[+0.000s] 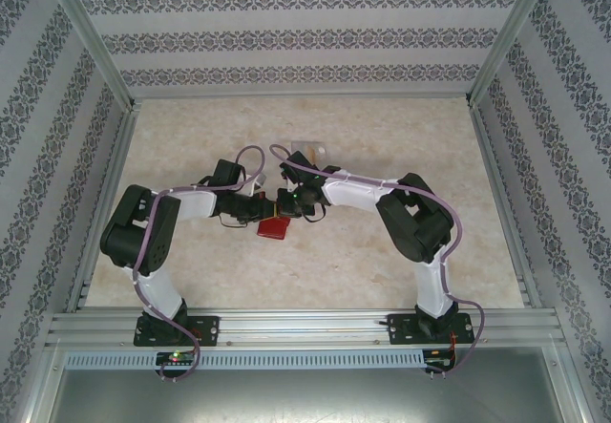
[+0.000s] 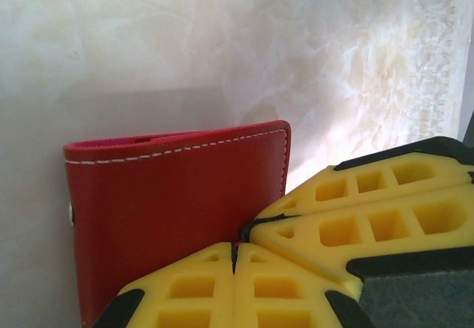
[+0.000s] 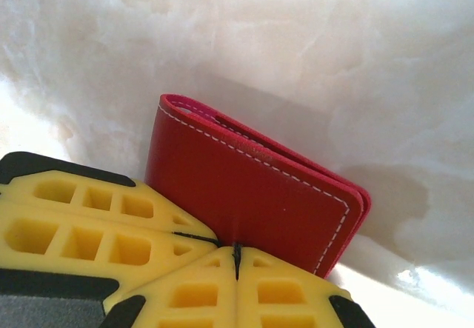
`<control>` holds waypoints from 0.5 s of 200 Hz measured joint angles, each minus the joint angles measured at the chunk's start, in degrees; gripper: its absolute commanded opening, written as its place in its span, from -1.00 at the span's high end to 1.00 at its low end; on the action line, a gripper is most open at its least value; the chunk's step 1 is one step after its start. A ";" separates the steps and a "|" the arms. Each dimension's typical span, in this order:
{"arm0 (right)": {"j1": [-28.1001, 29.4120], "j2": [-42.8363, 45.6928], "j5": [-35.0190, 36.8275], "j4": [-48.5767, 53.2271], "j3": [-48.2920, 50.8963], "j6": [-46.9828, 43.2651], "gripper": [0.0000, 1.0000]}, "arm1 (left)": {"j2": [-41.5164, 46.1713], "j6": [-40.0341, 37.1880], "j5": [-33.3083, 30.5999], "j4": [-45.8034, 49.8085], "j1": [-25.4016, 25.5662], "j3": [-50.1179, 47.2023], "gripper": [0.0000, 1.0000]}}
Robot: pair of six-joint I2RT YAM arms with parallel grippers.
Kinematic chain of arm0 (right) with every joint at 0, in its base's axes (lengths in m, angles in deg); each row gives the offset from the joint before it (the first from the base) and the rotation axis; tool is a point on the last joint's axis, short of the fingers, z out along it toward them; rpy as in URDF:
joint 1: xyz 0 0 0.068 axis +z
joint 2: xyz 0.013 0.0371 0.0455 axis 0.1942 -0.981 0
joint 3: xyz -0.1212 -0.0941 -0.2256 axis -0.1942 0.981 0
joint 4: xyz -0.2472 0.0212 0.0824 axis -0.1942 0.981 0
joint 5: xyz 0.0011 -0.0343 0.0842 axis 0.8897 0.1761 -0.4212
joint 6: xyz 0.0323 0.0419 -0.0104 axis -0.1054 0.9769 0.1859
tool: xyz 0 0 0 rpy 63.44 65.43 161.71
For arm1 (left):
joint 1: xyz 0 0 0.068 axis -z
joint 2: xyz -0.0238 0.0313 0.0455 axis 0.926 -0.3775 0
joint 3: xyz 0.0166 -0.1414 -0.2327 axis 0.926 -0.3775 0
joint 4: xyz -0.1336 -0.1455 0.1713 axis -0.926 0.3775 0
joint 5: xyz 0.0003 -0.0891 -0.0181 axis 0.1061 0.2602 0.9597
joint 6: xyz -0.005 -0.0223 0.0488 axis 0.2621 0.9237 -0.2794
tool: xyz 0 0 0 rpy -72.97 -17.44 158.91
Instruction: Put the credit cards into the card holder
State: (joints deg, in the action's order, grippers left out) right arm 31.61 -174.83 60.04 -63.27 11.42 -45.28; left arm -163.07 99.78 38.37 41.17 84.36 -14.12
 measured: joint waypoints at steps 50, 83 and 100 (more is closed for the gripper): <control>0.59 2.67 2.27 -2.45 3.50 0.17 1.00 | 0.26 -0.28 -0.70 -0.74 1.07 -0.31 1.00; 0.55 5.95 1.75 -2.75 7.41 1.77 0.97 | 0.50 -0.46 -0.76 -1.05 2.78 -0.63 1.00; 0.31 6.91 0.15 -2.80 8.37 3.13 0.97 | 0.72 -0.48 -1.14 -1.33 2.89 -0.85 1.00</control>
State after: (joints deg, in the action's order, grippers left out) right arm 31.91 -167.92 60.20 -66.07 19.79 -42.15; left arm -162.34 99.30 37.23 39.84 87.24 -14.97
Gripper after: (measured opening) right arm 0.041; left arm 0.066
